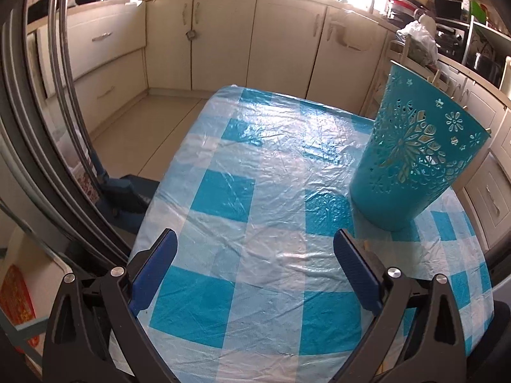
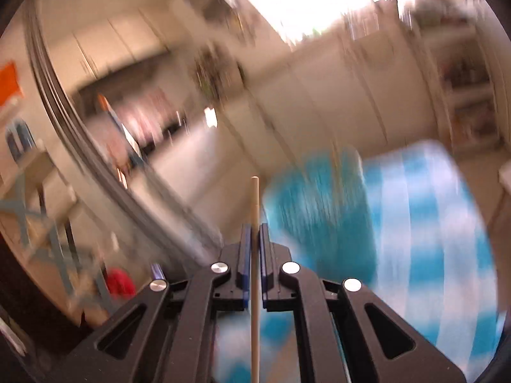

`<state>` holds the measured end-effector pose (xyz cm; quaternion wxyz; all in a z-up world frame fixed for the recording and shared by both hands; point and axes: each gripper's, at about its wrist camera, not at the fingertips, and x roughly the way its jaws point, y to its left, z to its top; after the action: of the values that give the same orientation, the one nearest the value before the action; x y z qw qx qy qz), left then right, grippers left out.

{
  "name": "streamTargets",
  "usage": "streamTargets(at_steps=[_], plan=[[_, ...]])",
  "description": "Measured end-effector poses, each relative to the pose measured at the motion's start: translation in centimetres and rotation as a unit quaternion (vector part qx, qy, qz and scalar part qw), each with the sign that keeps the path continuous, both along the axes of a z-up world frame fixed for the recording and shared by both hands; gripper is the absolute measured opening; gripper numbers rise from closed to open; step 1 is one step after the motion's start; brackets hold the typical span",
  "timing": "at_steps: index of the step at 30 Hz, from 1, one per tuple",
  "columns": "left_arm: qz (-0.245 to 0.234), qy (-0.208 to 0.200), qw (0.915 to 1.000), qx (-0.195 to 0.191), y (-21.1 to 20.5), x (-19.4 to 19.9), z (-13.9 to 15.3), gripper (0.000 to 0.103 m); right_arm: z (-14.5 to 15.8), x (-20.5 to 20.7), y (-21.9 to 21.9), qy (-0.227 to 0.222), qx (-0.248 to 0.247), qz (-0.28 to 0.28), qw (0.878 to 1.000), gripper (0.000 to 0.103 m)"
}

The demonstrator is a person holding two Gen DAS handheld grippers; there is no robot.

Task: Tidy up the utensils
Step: 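Carry the stick over the basket with the right gripper and release it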

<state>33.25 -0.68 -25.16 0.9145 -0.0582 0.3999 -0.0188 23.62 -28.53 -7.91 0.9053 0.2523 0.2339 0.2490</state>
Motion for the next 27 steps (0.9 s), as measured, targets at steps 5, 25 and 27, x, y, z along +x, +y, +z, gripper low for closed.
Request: streamTargets(at_steps=[5,25,27], plan=[[0.009,0.008,0.9998,-0.018,0.2,-0.2,-1.0,0.095,6.1,2.6,1.5,-0.136,-0.022,-0.109,0.984,0.006],[0.005,0.006,0.9992,-0.038,0.2,-1.1,-1.0,0.095,-3.2,7.2,5.3,-0.070,-0.165,-0.192,0.965,0.007],[0.005,0.006,0.9993,-0.036,0.2,-1.3,-1.0,0.095,-3.0,6.1,5.2,-0.071,-0.164,-0.186,0.966,0.013]])
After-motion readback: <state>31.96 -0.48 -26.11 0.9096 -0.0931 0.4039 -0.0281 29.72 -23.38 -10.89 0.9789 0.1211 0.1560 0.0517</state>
